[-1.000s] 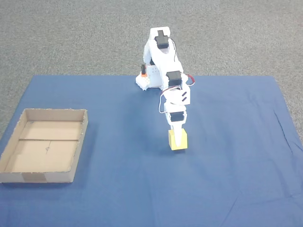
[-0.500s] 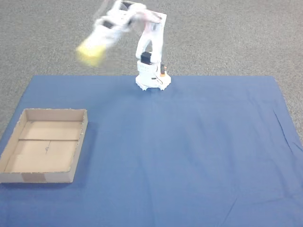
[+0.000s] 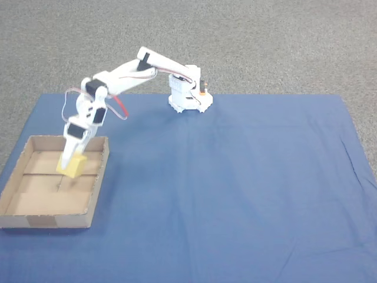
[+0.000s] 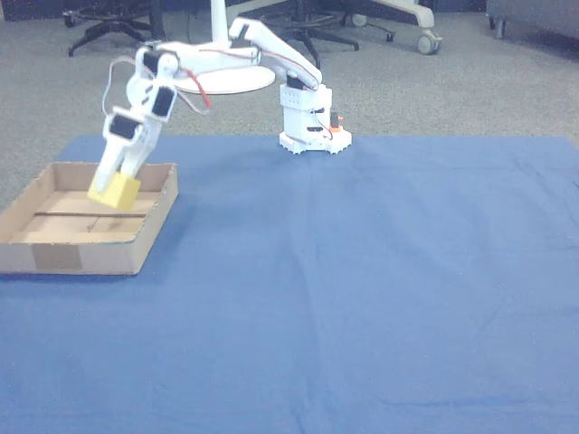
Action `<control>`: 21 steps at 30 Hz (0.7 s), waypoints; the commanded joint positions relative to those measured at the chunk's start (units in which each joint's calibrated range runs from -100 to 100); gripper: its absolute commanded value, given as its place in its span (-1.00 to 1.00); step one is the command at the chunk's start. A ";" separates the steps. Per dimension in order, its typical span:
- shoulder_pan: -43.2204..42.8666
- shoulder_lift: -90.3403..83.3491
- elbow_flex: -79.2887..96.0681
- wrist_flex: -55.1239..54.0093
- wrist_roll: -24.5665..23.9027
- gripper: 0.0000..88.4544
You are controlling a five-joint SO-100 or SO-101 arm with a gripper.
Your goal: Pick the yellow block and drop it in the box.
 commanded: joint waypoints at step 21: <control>-39.78 -127.74 118.57 -17.46 -15.97 -1.00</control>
